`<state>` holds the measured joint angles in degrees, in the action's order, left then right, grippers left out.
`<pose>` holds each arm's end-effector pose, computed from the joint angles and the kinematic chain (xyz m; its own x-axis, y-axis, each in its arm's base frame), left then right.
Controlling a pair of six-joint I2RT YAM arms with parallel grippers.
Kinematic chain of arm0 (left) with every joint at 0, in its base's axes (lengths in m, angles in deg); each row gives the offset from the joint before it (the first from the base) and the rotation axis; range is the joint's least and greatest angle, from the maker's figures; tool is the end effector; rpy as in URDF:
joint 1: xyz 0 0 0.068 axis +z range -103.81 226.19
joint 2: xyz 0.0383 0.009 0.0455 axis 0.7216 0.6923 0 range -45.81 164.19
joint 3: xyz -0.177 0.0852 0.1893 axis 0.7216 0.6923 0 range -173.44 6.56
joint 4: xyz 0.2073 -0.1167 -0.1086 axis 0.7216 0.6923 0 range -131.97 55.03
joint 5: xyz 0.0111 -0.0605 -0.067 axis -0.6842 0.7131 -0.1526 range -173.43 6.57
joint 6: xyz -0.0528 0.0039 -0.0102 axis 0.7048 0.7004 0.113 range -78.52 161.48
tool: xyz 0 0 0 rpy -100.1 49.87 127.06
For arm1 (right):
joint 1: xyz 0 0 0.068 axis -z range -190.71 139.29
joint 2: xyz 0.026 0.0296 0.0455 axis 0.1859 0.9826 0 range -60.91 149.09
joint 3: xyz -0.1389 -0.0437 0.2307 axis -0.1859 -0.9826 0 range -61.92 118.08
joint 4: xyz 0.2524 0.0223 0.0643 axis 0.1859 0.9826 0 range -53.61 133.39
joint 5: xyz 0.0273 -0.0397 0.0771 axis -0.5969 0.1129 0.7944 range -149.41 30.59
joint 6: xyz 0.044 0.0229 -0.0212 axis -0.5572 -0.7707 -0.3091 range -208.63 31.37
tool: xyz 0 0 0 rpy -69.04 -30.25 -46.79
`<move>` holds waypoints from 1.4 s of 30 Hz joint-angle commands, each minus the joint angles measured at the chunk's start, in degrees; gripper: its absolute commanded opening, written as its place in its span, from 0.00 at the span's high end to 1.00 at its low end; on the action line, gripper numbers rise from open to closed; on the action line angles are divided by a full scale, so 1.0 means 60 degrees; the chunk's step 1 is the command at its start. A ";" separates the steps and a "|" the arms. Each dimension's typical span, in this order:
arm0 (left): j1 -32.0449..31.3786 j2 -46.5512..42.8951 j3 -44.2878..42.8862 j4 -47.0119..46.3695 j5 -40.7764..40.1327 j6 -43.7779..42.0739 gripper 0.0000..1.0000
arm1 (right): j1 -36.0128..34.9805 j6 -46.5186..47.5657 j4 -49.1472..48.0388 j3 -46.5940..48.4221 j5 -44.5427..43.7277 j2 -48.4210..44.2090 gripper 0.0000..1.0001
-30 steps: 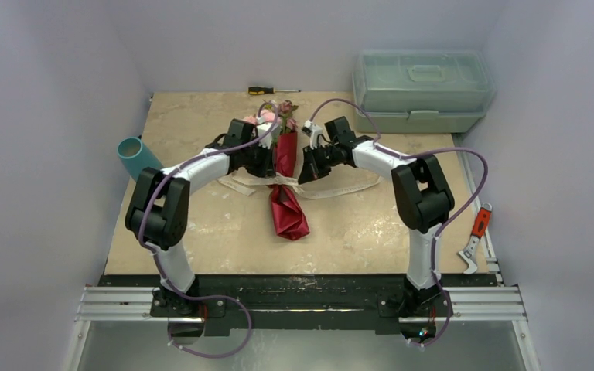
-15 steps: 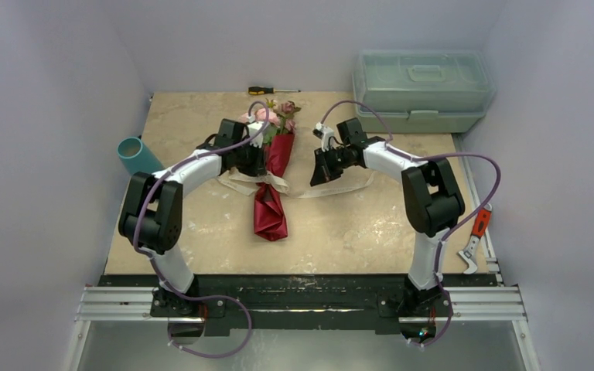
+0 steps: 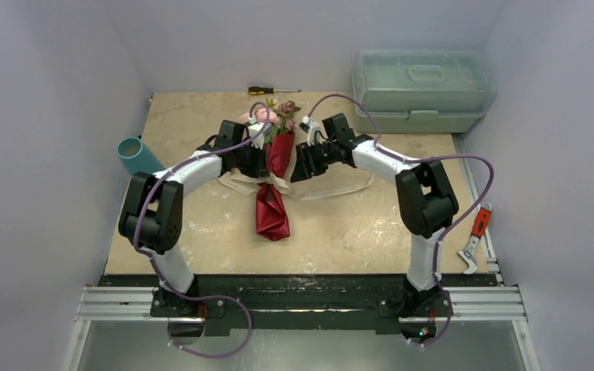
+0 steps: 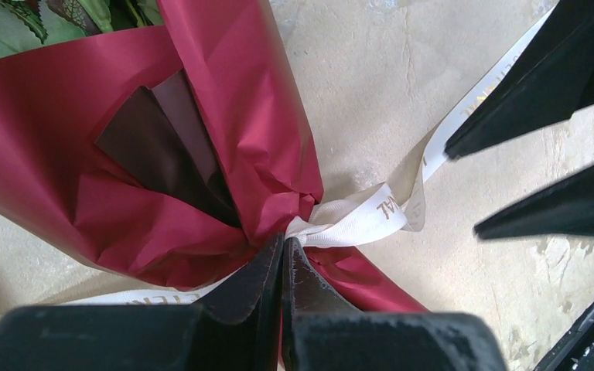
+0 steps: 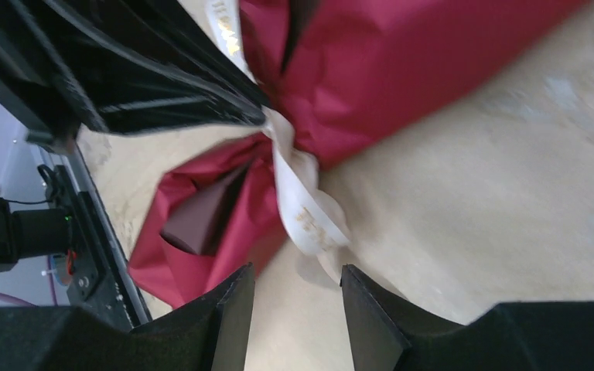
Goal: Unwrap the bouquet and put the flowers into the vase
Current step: Untie the ribbon from the wrapping paper.
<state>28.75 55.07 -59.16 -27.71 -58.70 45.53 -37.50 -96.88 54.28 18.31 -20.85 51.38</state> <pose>0.3524 -0.1263 0.1999 -0.7605 0.1716 -0.6263 0.4793 0.7991 -0.3630 0.3694 0.2115 0.2006 -0.7782 -0.2671 -0.5684 -0.6051 0.5613 0.5646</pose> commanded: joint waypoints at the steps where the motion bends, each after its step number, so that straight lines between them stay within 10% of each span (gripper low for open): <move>1: -0.0029 -0.0224 0.0006 -0.0412 0.0310 0.0233 1.00 | -0.0559 -0.0689 -0.0839 0.0656 0.0030 0.0363 0.51; 11: -0.0025 -0.0129 -0.0005 -0.0487 0.0318 0.0336 1.00 | -0.1062 -0.0524 -0.0873 0.1337 -0.0773 0.1213 0.61; 18: -0.0025 -0.0143 -0.0007 -0.0404 0.0310 0.0274 1.00 | -0.0988 0.0276 -0.0362 0.1222 -0.1109 0.0897 1.00; 26: 0.0019 -0.0093 0.0017 -0.0432 0.0404 0.0262 1.00 | -0.0633 0.0793 -0.0403 0.0444 -0.1207 -0.0083 0.99; 32: 0.0019 -0.0026 -0.0053 -0.0455 0.0491 0.0308 1.00 | -0.1020 -0.0189 -0.1159 0.1065 -0.1007 0.0423 0.60; 42: 0.0019 0.0003 -0.0098 -0.0440 0.0479 0.0340 1.00 | -0.1246 -0.0129 -0.0837 0.1982 -0.0942 0.1481 0.63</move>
<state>28.75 55.11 -59.16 -28.19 -57.19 46.89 -44.82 -97.23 49.30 27.92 -26.92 59.97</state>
